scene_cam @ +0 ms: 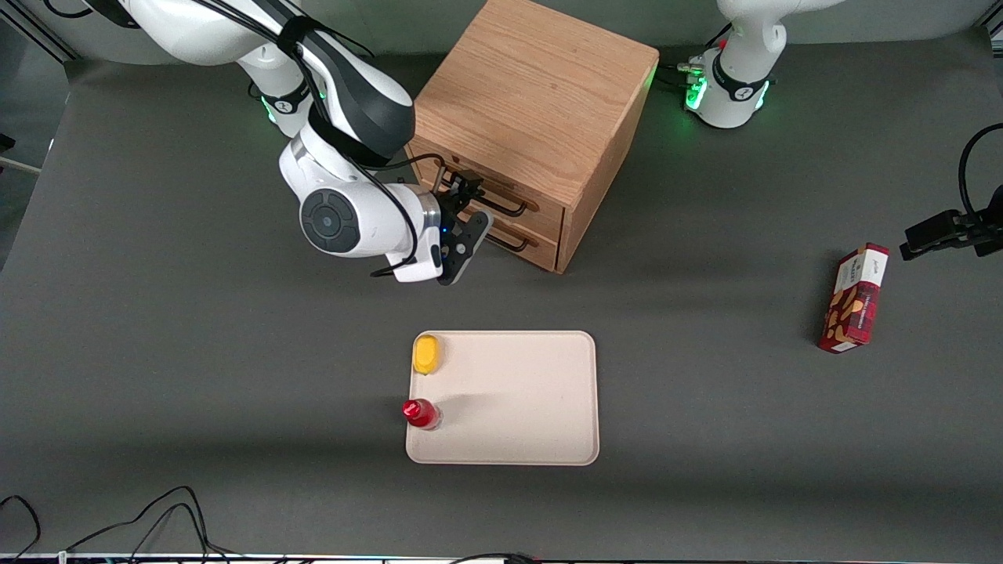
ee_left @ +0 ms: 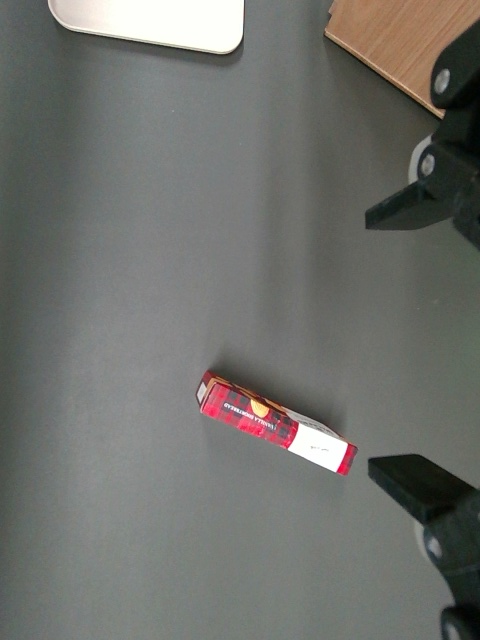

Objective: Open upper drawer

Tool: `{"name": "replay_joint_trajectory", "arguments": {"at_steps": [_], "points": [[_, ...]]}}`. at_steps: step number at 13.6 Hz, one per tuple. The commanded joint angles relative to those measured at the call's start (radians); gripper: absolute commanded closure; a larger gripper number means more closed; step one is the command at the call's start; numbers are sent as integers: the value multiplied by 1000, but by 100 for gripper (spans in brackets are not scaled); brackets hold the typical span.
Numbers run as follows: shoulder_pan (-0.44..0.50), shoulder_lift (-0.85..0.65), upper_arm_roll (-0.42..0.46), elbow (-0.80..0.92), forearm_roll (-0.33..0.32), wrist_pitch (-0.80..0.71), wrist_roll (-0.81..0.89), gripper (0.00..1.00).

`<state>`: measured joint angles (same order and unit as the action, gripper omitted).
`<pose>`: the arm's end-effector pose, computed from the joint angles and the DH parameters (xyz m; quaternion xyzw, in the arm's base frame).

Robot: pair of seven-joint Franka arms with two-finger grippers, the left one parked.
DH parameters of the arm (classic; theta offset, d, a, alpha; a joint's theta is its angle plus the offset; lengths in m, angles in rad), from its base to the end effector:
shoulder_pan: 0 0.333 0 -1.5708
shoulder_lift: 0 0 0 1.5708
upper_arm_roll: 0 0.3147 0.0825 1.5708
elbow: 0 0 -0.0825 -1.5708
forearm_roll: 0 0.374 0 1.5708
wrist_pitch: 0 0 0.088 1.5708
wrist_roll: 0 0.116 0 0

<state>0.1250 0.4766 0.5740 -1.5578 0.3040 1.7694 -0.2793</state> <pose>0.5055 0.3975 0.3991 -0.8711 -0.3992 0.1493 0.2440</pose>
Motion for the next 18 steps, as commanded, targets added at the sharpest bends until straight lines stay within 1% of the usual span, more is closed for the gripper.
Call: {"name": "replay_joint_trajectory", "arguments": {"at_steps": [1,3,5,9,11,14,16,18], "points": [[-1,-18,17,-45,-17,44,3,0],[-1,-19,17,-70,-20,77,3,0],[2,-15,24,-82,-42,97,3,0],[2,-10,27,-93,-48,120,3,0],[-1,0,27,-88,-78,122,3,0],[-15,29,15,-45,-83,120,-3,0],[-19,50,9,1,-124,116,2,0],[-21,82,6,51,-146,108,3,0]]}}
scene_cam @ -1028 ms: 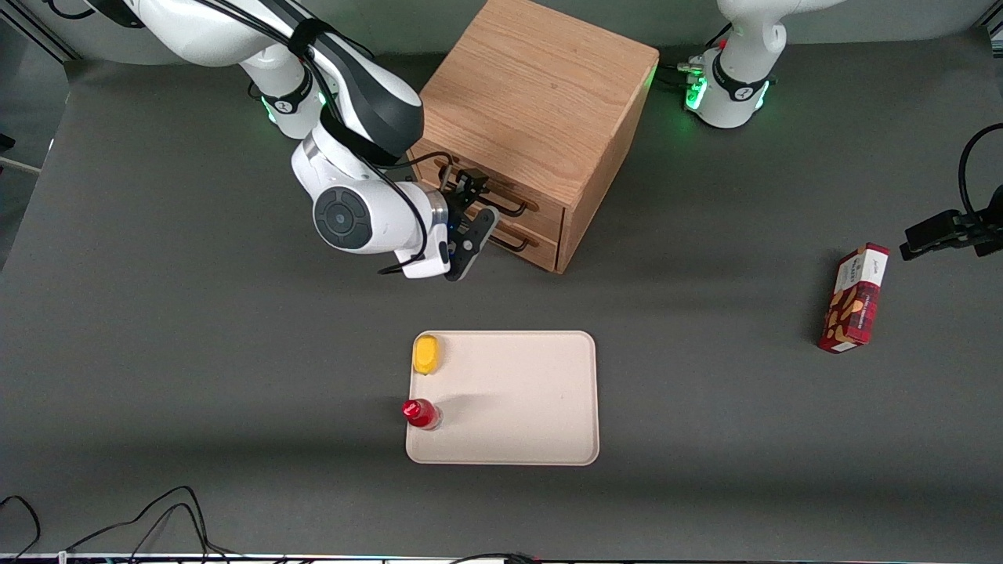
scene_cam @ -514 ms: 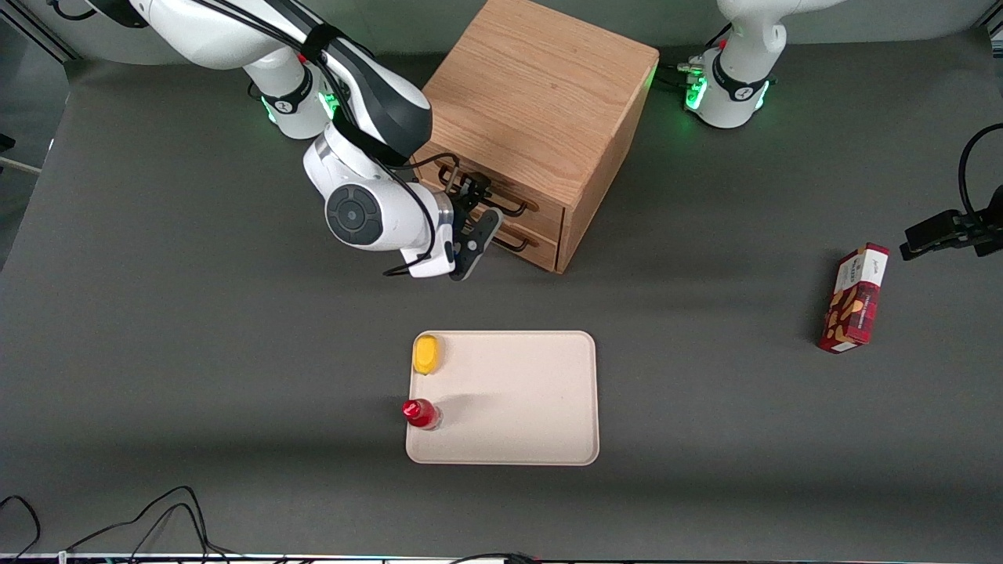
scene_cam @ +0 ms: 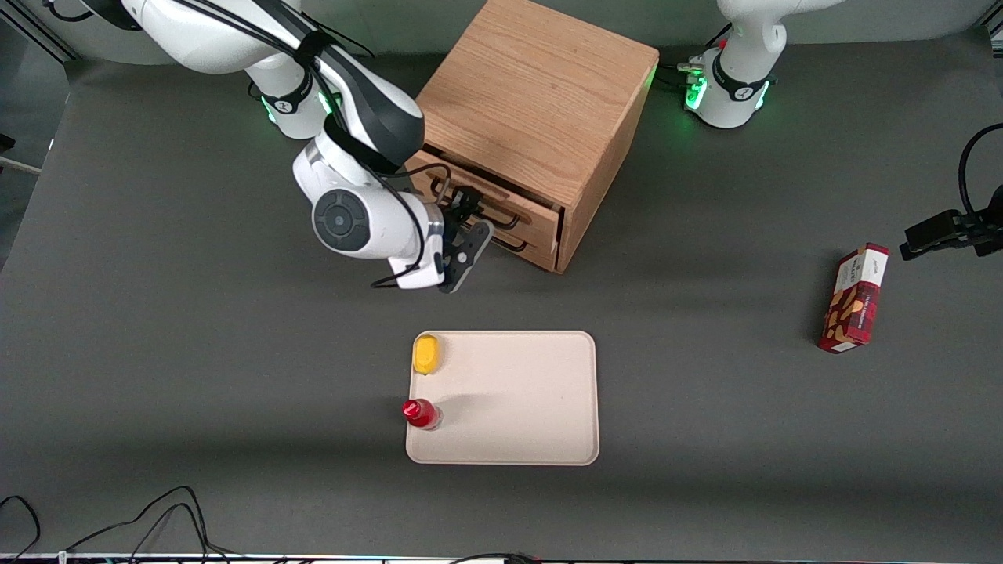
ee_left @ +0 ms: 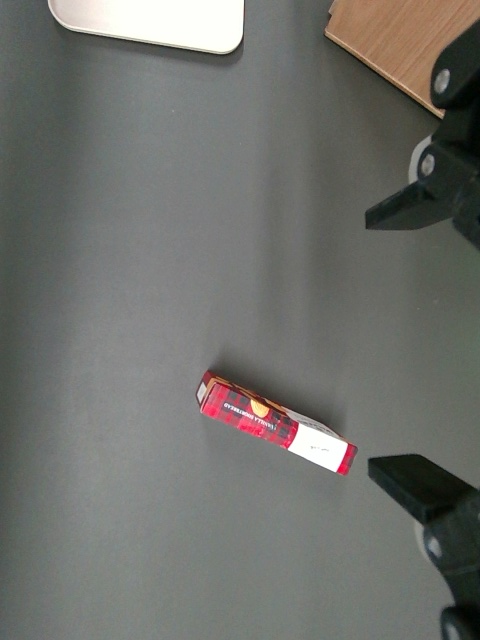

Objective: Open upper drawer
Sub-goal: 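Pull the handle outward with the right gripper, sliding the drawer open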

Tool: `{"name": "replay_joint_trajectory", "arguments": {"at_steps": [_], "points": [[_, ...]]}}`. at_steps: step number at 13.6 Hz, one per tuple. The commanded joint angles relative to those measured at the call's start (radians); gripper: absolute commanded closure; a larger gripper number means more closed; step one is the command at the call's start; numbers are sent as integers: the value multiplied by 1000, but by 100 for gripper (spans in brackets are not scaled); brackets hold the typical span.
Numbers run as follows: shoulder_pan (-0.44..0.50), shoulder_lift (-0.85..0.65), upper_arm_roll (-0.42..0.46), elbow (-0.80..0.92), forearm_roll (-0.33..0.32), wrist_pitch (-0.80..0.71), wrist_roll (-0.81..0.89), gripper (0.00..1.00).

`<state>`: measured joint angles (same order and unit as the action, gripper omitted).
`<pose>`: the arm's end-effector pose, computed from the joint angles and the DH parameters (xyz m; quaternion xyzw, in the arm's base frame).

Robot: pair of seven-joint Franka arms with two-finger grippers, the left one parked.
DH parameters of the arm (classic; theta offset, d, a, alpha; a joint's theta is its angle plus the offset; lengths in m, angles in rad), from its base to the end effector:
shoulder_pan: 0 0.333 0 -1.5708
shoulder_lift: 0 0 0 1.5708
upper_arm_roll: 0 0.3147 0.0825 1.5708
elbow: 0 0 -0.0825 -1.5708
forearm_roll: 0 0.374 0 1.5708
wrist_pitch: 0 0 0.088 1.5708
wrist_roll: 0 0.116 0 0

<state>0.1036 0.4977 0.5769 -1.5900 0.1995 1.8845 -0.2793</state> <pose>0.5255 0.3844 0.3759 -0.8870 -0.3987 0.1073 0.2068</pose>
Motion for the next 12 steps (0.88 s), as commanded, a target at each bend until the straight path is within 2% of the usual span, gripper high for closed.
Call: {"name": "replay_joint_trajectory", "arguments": {"at_steps": [1,7,12], "points": [[-1,74,0,100,-58,-7,3,0],[-12,150,-67,240,-68,-76,-11,0],[-12,174,-130,292,-65,-102,-63,0]]}}
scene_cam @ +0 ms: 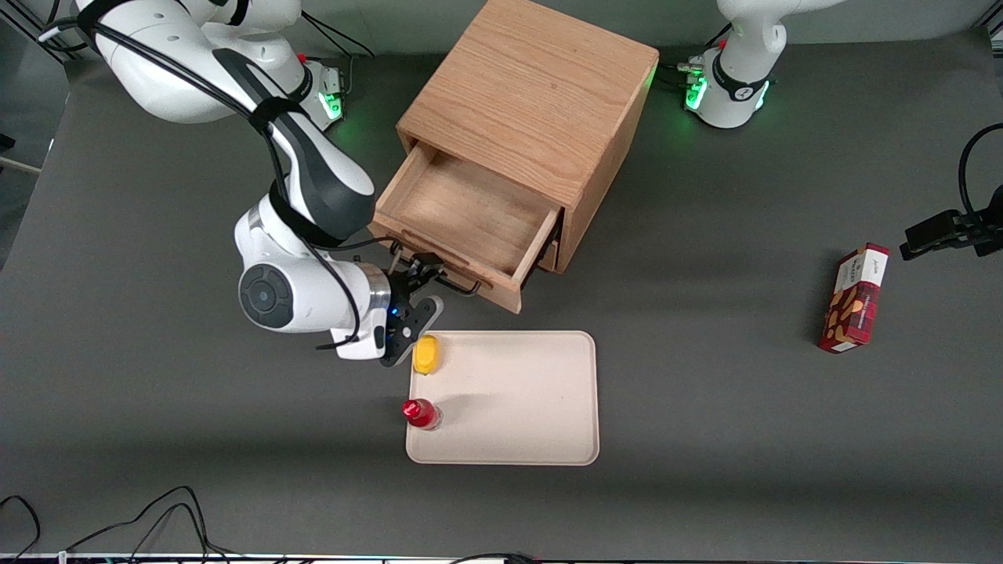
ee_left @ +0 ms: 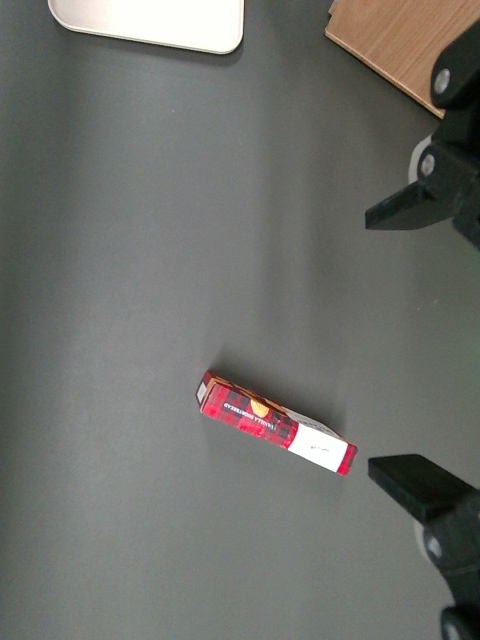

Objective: Open upper drawer
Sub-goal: 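Pull the handle outward with the right gripper, sliding the drawer open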

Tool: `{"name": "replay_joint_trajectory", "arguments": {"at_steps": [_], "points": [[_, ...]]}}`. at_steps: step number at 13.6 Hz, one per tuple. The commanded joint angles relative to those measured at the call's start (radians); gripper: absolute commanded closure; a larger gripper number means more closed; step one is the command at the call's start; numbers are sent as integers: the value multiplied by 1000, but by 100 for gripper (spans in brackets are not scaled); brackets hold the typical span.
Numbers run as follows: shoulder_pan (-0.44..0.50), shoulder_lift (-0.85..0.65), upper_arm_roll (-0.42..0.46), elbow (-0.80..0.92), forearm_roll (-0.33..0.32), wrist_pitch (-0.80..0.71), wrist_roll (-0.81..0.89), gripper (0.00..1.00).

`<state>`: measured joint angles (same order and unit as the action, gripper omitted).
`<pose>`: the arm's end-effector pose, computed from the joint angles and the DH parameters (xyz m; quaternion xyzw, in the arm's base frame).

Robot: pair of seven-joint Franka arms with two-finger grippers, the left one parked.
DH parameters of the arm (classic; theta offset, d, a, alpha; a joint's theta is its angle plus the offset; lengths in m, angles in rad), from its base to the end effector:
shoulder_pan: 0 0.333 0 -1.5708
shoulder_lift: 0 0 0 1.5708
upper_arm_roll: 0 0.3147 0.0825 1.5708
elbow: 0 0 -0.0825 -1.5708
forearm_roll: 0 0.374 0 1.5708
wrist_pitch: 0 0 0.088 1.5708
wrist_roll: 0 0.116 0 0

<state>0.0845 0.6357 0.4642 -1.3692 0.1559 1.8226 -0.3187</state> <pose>0.6157 0.3173 0.3648 -0.9074 -0.3596 0.0825 0.2012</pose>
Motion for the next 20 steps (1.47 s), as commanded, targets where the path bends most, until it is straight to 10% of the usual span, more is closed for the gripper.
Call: {"name": "replay_joint_trajectory", "arguments": {"at_steps": [1,14,20], "points": [[7,48,-25,96,-22,-54,-23,0],[-12,76,-82,226,-21,-94,-226,0],[-9,-74,-87,259,-19,-218,-67,0]]}}
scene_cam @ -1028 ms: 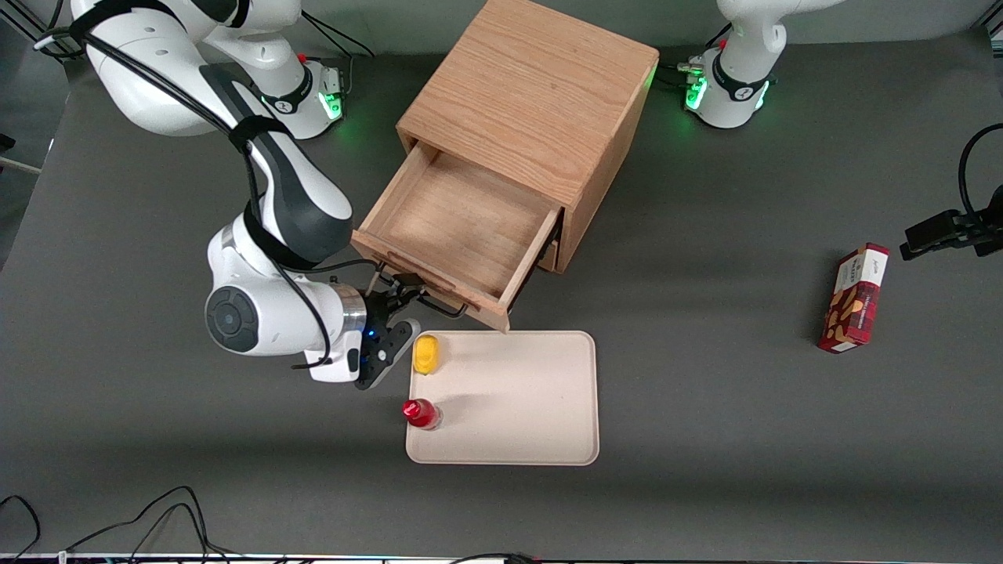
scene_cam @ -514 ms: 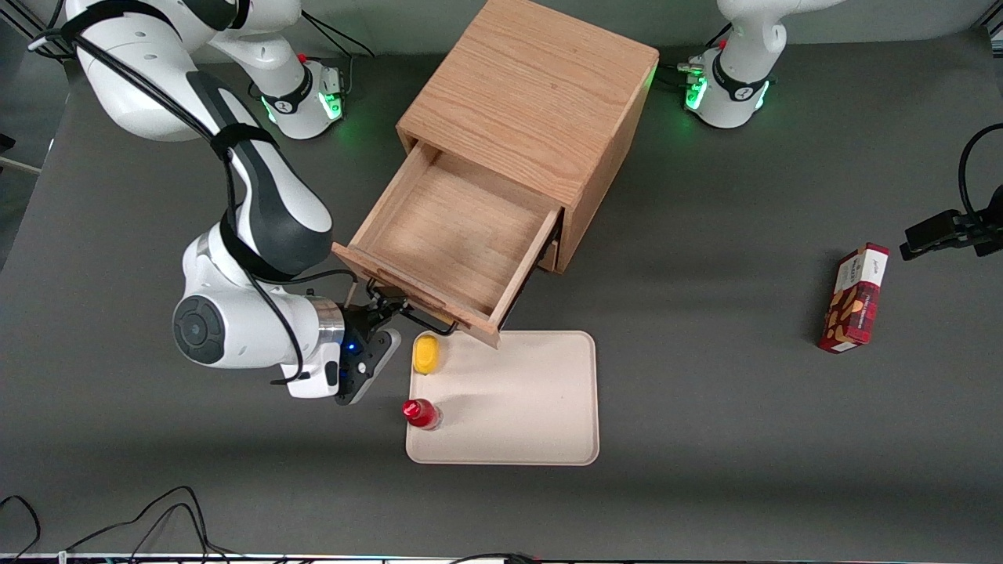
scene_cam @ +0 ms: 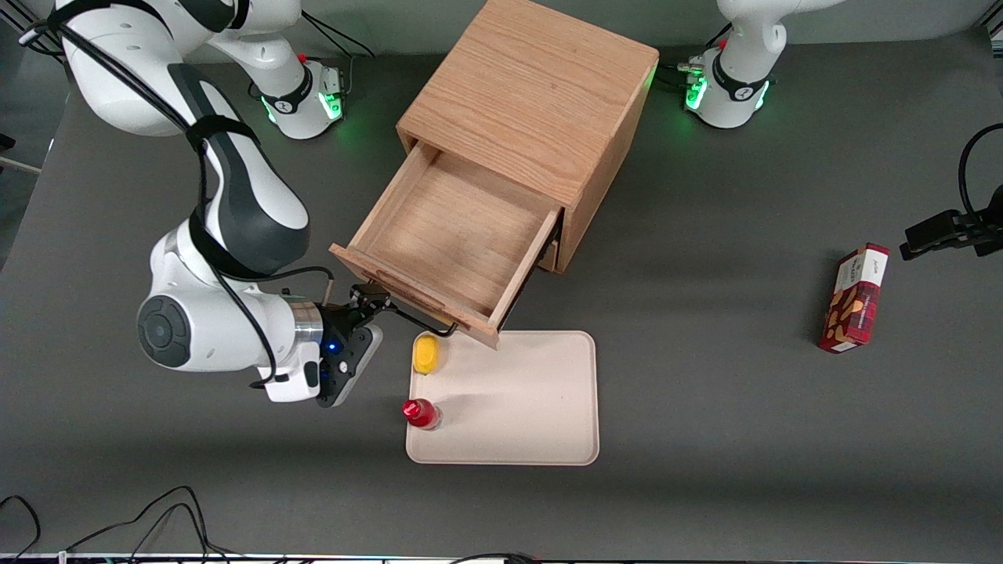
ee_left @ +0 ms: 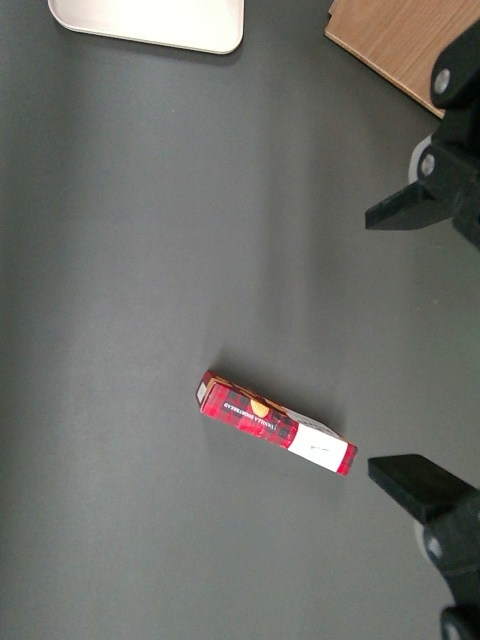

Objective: Open upper drawer

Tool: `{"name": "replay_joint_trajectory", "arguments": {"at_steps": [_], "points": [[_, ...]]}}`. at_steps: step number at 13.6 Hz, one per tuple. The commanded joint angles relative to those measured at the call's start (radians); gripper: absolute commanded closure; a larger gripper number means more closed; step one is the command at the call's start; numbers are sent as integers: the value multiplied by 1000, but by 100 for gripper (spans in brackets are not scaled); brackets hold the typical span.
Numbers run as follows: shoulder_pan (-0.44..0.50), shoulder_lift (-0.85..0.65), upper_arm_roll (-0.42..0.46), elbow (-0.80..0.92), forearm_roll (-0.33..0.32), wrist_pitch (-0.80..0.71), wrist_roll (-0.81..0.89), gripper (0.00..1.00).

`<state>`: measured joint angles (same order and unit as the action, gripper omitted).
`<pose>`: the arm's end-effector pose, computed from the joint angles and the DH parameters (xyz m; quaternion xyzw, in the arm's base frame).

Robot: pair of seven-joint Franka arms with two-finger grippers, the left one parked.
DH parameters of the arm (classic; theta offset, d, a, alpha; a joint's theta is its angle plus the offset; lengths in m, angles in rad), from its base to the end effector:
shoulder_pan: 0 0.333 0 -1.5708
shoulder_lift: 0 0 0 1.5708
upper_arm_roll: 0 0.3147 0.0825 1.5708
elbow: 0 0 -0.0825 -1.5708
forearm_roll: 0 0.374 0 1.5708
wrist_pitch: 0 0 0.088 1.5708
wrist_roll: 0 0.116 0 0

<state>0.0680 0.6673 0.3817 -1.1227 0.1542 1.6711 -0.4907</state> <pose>0.6666 0.2543 0.4308 -0.8930 -0.4052 0.0310 0.1935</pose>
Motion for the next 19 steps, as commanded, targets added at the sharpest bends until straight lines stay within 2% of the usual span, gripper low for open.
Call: {"name": "replay_joint_trajectory", "arguments": {"at_steps": [1,3,4,5,8,10,11,13,16,17,19], "points": [[12,-173,-6,9,-27,-124,201,0],[9,-282,-3,-6,-120,-203,468,0],[1,-313,-9,-2,-134,-258,562,0],[-22,-354,-18,-6,-137,-310,622,0],[-33,-477,-128,-20,-137,-381,762,0],[-37,-532,-200,-48,-125,-551,770,0],[-37,-595,-228,-128,-127,-553,771,0],[-37,-751,-286,-385,-125,-454,773,0],[-37,-980,-303,-781,-125,-209,775,0],[-37,-1029,-303,-865,-125,-141,775,0],[-37,-1017,-335,-876,-128,-116,773,0]]}}
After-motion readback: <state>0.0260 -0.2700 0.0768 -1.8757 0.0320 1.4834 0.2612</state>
